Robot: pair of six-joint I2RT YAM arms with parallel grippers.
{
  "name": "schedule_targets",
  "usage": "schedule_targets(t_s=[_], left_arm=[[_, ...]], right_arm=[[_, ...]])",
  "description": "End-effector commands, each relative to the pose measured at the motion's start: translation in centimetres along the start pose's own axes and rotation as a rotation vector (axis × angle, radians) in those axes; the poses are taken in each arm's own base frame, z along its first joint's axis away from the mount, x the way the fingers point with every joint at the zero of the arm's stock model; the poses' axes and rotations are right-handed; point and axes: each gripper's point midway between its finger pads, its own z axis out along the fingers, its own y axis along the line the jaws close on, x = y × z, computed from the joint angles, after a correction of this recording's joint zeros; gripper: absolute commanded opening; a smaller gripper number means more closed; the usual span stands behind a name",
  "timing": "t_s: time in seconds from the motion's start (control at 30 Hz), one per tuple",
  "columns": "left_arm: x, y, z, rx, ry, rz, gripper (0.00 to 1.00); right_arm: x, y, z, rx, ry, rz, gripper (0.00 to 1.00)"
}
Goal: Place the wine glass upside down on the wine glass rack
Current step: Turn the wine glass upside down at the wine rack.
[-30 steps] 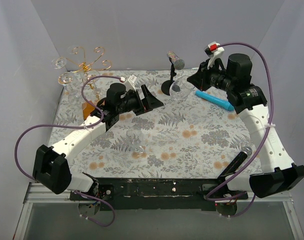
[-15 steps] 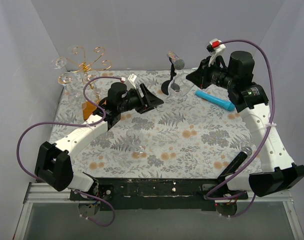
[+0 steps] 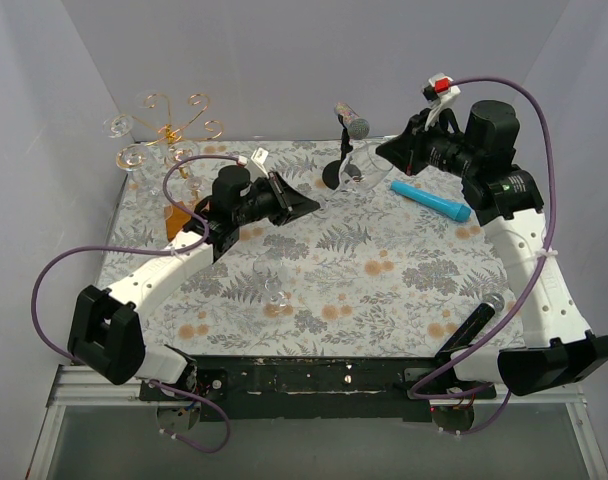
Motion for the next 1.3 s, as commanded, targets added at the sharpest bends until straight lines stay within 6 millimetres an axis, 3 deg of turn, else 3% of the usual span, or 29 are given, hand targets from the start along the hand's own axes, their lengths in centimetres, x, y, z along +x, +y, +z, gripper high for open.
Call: schedule_targets(t_s=[0.0, 0.1, 0.4, 0.7, 0.9, 1.03, 1.13, 1.27], left_arm=[[-0.8, -1.9, -1.6, 0.057, -0.055, 0.052, 0.0], [-1.7, -2.5, -2.6, 0.072, -0.112, 0.081, 0.0], [-4.6, -4.2, -5.2, 0.022, -0.265, 0.238, 0.0], [-5.9, -4.5, -7.2, -0.043, -0.333, 0.324, 0.0], [-7.2, -5.2, -8.9, -0.11, -0.382, 0.417, 0.0], [-8.2, -5.9, -10.2, -0.162, -0.403, 0.502, 0.0], [-9.5, -7.0, -11.2, -0.201, -0.433, 0.581, 0.0], [-12.3, -9.5, -12.8, -0.261, -0.501, 0.712, 0.0]], right_arm=[[-3.3, 3.0, -1.5, -0.096, -0.109, -0.051, 0.03], [-2.6, 3.2, -1.5, -0.115, -0.096, -0.053, 0.2], [-2.1, 3.7, -1.9, -0.137, -0.085, -0.074, 0.55], [-1.8, 4.4, -2.6, -0.177, -0.077, -0.098, 0.58], [-0.8, 4.8, -3.8, -0.241, -0.056, -0.193, 0.65], [-0.7, 5.0, -5.9, -0.322, -0.06, -0.246, 0.67], [-1.9, 5.1, -8.4, -0.375, -0.089, -0.249, 0.66], [-2.8, 4.5, -10.5, -0.366, -0.102, -0.263, 0.66]])
